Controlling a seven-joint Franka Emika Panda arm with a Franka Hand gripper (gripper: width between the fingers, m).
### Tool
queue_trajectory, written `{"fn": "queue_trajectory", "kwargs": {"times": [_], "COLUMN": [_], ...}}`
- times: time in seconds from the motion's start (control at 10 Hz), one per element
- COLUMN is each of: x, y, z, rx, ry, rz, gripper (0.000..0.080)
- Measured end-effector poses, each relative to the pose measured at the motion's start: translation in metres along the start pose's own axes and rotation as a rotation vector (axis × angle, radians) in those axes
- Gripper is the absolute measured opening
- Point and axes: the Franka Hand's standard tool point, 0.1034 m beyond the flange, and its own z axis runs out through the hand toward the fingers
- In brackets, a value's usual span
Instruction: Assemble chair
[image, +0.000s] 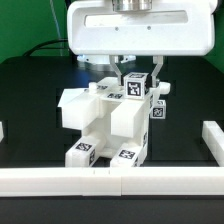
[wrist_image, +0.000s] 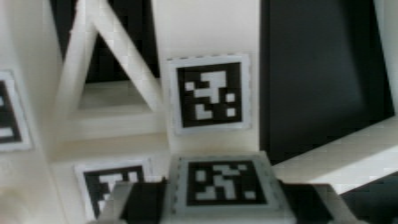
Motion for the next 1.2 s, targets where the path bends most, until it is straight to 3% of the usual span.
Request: {"fn": "queue_trajectory", "kwargs": {"times": [1.2], "x": [-0.0034], "y": [-0.0059], "z": [0.0002], "rx": [0.016], "ry": [-0.013], "rz": [0.606], "gripper": [0.0288]}}
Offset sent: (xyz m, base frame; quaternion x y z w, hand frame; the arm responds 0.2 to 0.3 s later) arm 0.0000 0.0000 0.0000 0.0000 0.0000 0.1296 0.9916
